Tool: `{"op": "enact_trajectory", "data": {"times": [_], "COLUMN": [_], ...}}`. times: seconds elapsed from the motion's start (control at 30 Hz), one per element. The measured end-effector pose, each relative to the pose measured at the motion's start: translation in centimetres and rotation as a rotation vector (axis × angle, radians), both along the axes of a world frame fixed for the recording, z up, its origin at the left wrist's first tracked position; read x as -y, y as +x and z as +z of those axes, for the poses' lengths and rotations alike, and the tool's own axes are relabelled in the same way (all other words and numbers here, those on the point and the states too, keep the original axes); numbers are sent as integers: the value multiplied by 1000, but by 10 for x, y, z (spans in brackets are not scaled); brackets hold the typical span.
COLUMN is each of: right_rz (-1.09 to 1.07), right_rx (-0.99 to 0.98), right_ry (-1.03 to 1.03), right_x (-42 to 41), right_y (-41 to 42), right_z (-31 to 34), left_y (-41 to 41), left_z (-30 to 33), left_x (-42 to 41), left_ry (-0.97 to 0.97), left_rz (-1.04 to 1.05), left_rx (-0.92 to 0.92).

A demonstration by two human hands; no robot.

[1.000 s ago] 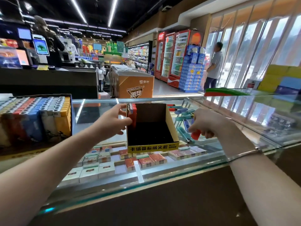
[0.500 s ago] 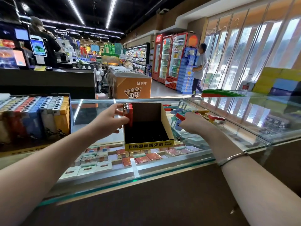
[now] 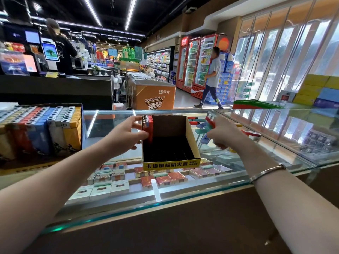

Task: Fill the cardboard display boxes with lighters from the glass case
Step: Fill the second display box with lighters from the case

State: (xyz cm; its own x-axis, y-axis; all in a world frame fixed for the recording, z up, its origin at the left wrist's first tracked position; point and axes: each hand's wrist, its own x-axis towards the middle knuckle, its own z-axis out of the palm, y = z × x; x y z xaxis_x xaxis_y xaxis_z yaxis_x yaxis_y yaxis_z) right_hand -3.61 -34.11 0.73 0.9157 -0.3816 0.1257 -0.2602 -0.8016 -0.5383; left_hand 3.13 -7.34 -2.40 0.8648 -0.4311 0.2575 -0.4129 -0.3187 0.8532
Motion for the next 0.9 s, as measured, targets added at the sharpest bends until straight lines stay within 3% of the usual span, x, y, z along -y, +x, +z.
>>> {"op": "enact_trajectory", "data": {"times": [0.07,0.2,0.3,0.47,0.9], "right_rz": [-80,-150,-122,-125,-44], "right_rx": [23,-194,-223,-197,-331], "right_ry": [-52,-382,-441,-213,-55], "right_x": [9,18,17,4,-6], "right_y": [3,9,14,28,47], "right_z": [5,11,9,5,4], "left_y": [1,2,2,2,13], "left_z": [-1,-1,-1,-1,0], "left_x": [0,-1,-1,-2,-9], "left_ry": [-3,8,8,-16,21], "left_rz": [-4,-1,-3,-17,45], "left_rx": [-3,7,10,-7,-50]}}
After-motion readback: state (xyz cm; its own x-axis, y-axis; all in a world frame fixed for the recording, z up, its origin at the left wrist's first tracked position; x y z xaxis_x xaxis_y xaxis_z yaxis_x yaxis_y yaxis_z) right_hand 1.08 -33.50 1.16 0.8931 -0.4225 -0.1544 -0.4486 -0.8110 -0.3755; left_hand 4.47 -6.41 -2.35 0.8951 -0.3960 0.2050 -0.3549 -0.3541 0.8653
